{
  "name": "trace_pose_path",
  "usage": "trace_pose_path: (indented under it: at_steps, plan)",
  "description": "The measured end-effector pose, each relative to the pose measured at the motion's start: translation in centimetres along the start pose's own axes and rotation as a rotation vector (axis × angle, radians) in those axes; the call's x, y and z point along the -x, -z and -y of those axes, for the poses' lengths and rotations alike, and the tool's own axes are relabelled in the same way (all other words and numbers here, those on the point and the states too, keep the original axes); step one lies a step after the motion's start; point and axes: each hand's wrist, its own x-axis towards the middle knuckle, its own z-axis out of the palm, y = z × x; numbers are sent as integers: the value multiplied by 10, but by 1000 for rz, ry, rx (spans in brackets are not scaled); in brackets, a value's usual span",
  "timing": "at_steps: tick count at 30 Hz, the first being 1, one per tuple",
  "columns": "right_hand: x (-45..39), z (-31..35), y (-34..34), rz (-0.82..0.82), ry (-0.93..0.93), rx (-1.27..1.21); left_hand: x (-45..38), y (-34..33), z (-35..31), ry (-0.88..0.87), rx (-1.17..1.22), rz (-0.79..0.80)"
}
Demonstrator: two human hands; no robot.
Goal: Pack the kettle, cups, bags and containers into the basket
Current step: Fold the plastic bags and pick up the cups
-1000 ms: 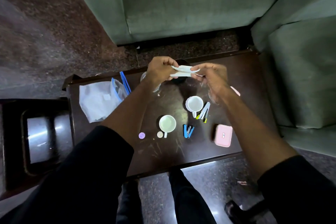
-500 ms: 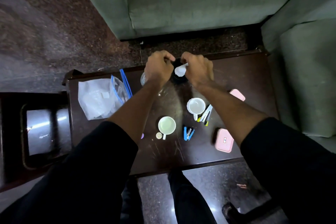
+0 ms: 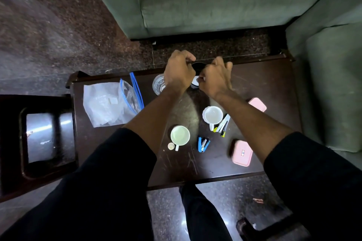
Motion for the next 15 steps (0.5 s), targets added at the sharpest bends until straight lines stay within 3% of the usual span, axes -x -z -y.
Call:
trace_pose_path:
  at_steps: [6,12,15]
  plan:
    - [10,7,1,-356,-32,-240,5,2,6,-40,43,-57]
    - [27,24,1,-334,-171,-234,22,14,14,-46,229,-134]
    - [41,32,1,-453,-168,-254,37,24,24,-86,235,-123]
